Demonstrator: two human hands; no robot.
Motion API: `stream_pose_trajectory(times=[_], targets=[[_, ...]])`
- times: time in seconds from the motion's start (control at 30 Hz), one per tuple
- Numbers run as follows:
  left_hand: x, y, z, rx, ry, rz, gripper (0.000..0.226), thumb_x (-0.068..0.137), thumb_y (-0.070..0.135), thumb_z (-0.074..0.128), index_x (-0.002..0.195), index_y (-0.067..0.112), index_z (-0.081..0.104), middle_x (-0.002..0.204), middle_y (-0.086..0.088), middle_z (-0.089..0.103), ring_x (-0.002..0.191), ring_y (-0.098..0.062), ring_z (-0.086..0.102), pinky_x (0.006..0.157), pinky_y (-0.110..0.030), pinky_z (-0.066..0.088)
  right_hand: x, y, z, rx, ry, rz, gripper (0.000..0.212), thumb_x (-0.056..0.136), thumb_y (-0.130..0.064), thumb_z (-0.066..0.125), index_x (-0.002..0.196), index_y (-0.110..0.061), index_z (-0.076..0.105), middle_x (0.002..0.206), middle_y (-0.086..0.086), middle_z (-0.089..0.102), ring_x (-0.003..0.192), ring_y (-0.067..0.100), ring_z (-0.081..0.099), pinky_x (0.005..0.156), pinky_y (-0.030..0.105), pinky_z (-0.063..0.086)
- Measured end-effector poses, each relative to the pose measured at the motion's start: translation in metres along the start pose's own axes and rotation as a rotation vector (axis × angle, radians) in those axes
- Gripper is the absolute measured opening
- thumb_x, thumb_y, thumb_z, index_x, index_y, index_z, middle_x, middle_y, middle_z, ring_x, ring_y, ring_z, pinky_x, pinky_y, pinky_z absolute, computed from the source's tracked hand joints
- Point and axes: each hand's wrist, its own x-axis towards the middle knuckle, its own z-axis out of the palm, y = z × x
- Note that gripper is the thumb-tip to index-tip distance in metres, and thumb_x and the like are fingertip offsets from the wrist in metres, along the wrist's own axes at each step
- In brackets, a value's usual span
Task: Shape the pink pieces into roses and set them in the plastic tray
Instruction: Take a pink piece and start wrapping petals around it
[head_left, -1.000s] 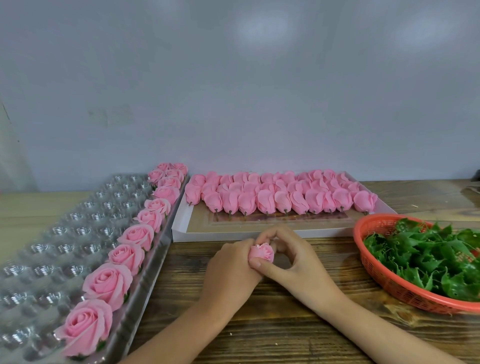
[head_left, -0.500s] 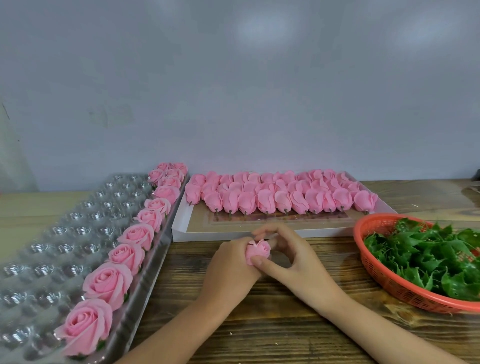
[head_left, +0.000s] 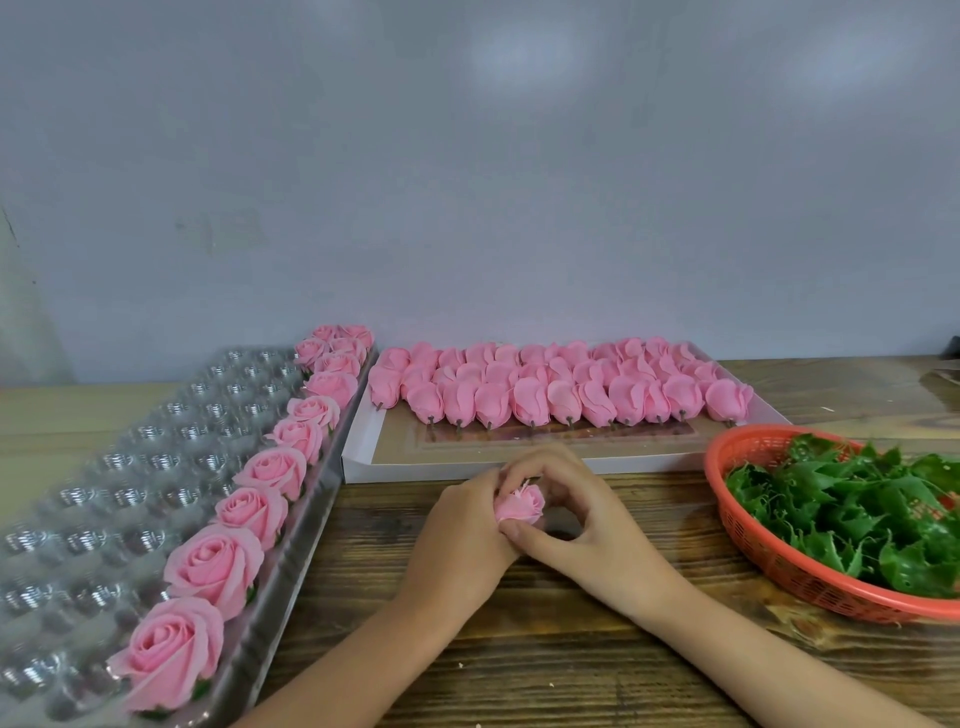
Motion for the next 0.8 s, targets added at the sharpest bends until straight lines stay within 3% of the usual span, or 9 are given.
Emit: stream_pose_trajectory(times=[0.1,0.3,0.4,0.5,0.7,0.8], targets=[[0.0006,-0.0014,0.0006,0.021,-0.008,-0.03,0.033,0.084,0.039,0.068,0.113,0.027,0.06,0.097,0.012,0.066,0.087,-0.002,0.061,0.079,-0.025,0.053,-0.0008,-0.0011,0.0016,0.067,0.016,0.058,0.024,0.08,-0.013,0.073,0.097,-0.02,0.058,0.103,-0.002,0.061,0.089,0.025,0.061,0.078,0.044,0.054],[0.0002,-0.0026,0.0014,0.047,0.019,-0.034,0.039,0.082,0.037,0.07,0.115,0.027,0.052,0.098,0.012,0.063,0.087,-0.003,0.06,0.076,-0.028,0.053,-0.0014,-0.0024,-0.0001,0.083,0.001,0.078,0.029,0.083,-0.006,0.075,0.102,-0.014,0.054,0.104,-0.002,0.066,0.088,0.033,0.061,0.083,0.054,0.051],[-0.0005,-0.0023,0.0009,0.047,0.02,-0.022,0.043,0.08,0.038,0.07,0.114,0.033,0.043,0.095,0.012,0.062,0.082,-0.002,0.06,0.073,-0.033,0.053,-0.0009,-0.002,-0.0001,0.087,0.004,0.086,0.037,0.081,-0.006,0.075,0.11,-0.021,0.057,0.103,-0.005,0.065,0.086,0.028,0.062,0.081,0.046,0.052],[-0.0003,-0.003,0.0014,0.056,0.01,-0.024,0.048,0.08,0.038,0.069,0.118,0.033,0.041,0.096,0.009,0.063,0.083,-0.006,0.061,0.073,-0.036,0.053,-0.0009,-0.0003,0.0006,0.092,0.015,0.097,0.043,0.078,-0.003,0.076,0.114,-0.024,0.061,0.099,-0.008,0.059,0.082,0.034,0.058,0.077,0.04,0.051],[0.0009,-0.005,0.0024,0.077,-0.002,-0.013,0.034,0.083,0.041,0.067,0.113,0.031,0.053,0.096,0.014,0.063,0.086,-0.002,0.06,0.075,-0.031,0.053,0.0,0.001,0.0017,0.053,0.051,0.073,0.019,0.077,-0.016,0.076,0.093,-0.023,0.066,0.097,-0.007,0.06,0.084,0.023,0.062,0.082,0.049,0.051],[0.0019,-0.0046,0.0024,0.077,-0.009,-0.002,0.022,0.086,0.043,0.062,0.102,0.027,0.062,0.084,0.012,0.066,0.077,-0.003,0.061,0.069,-0.032,0.054,-0.0002,0.0012,0.0015,0.056,0.084,0.058,0.013,0.08,-0.027,0.076,0.088,-0.024,0.065,0.093,-0.005,0.061,0.082,0.023,0.06,0.081,0.05,0.05]])
